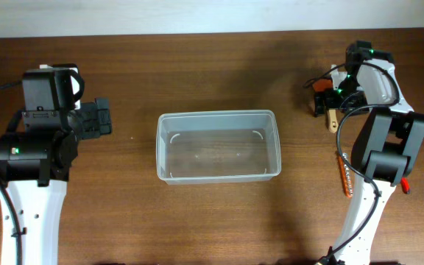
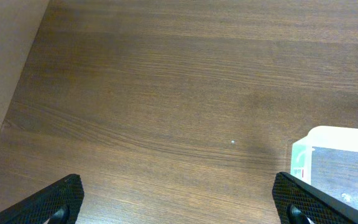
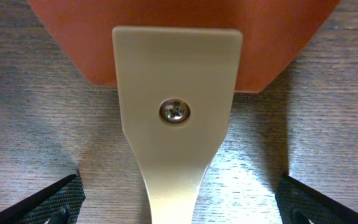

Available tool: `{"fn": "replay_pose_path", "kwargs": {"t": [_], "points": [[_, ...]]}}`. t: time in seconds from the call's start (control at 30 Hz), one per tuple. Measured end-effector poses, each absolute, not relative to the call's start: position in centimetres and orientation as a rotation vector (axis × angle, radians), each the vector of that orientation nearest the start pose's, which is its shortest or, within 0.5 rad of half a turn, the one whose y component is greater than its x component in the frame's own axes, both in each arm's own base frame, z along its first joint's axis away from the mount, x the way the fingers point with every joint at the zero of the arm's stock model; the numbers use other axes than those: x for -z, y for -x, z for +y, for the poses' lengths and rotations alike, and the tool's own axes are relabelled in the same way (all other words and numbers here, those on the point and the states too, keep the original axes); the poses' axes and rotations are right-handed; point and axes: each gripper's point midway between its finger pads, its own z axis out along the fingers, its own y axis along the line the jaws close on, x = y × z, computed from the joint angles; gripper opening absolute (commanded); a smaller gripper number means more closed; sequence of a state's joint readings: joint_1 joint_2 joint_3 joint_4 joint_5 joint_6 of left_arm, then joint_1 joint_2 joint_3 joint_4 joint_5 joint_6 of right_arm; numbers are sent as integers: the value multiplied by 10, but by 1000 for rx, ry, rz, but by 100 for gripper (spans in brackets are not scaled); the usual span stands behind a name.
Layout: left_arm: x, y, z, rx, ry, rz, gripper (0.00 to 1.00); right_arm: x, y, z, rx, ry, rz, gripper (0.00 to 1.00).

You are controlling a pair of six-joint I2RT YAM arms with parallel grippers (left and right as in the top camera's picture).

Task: Pack container

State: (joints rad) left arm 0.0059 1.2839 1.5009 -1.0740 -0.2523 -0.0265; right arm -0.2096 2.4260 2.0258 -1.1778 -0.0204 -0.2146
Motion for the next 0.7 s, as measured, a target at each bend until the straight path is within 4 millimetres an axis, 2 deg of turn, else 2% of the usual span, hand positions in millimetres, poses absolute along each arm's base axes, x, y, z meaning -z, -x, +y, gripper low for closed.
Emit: {"fn": "replay_pose_path", "kwargs": {"t": [0.17, 0.3, 0.7], "points": [[-296, -329, 45, -296, 154, 2408, 99, 0, -458, -92, -14, 26, 3145, 100], [-296, -329, 45, -296, 153, 2408, 99, 0, -458, -92, -7, 34, 3144, 94], [-296, -329, 45, -296, 154, 2408, 99, 0, -458, -91, -7, 35, 3144, 87]]}}
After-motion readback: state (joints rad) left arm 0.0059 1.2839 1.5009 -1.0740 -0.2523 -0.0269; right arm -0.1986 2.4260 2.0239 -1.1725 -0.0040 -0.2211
